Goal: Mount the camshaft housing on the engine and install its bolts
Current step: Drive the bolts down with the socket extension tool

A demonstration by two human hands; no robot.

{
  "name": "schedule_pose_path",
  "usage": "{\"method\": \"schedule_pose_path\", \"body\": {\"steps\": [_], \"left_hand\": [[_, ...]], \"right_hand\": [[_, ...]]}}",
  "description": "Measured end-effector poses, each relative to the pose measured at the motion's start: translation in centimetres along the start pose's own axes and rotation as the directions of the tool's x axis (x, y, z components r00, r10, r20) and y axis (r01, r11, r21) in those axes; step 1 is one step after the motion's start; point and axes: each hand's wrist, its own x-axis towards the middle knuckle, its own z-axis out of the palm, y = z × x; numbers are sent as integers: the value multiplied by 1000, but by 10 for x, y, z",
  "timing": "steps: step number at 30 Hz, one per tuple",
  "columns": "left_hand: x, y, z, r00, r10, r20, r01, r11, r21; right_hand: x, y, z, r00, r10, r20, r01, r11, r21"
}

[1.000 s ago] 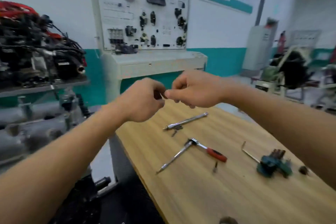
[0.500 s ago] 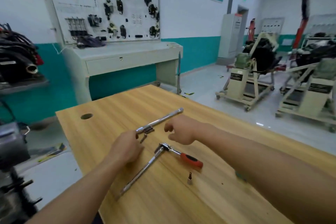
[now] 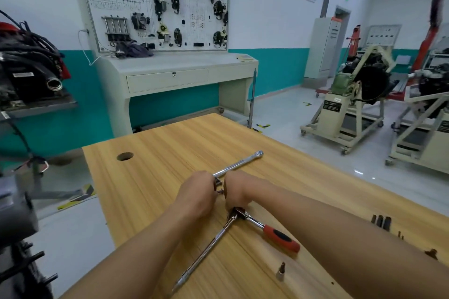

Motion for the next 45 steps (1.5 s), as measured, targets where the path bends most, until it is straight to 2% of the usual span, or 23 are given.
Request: {"method": "schedule_pose_path", "body": {"steps": [3,8,10,15,18,21,25,29,33,38,39,40,41,42,43,44,45], "left_hand": [[7,6,5,1000,4,-7,-4,1000,14],[18,9,8,999,-20,28,20,1000,22],[25,10,5,998,-22,59,21,1000,17],[41,14,-2,969,-19,246,7,999,48],[43,18,-7,907,32,419,-86,990,109],[33,24,-9,872,57,487,-168,968,188],[5,29,-9,904,62,422,-185,948,257],[-19,19,-18,922,40,386,-132,967,216],[-35,2,-24,930,50,363,-134,968,210],[-55,-23,-22,973,-90,211,114,988,-106],[-59,-28,-23,968,-159,193,204,950,-238],[-62,-32,-25,953,-236,193,298,851,-432],[-64,-35,-31,924,-296,240,380,650,-658],[-66,-36,-38,892,-329,308,429,409,-805],[-70,-37,-47,844,-346,409,469,111,-876],[-74,-38,-57,816,-310,488,446,-201,-872],[-80,-37,-69,813,-279,511,406,-356,-842]], "right_hand": [[2,9,0,998,28,-48,-27,999,17],[11,28,8,971,160,-176,-97,943,319],[15,30,9,967,175,-185,-95,923,374],[24,26,14,973,157,-167,-78,912,402],[27,25,16,972,134,-194,-40,904,426],[28,26,17,974,119,-194,-25,904,427],[29,27,16,974,113,-196,-23,912,409],[25,22,10,969,117,-218,-15,908,419],[17,8,3,972,54,-228,46,911,411],[20,-21,-14,943,1,-333,143,902,408],[20,-28,-18,936,-15,-352,164,902,399],[21,-35,-21,931,-33,-363,182,906,383],[22,-42,-23,927,-46,-371,194,907,373],[23,-48,-25,922,-51,-384,207,903,377],[24,-55,-28,916,-47,-399,220,890,399],[25,-61,-31,908,-34,-418,234,869,437],[23,-70,-36,899,-18,-438,251,840,481]]}}
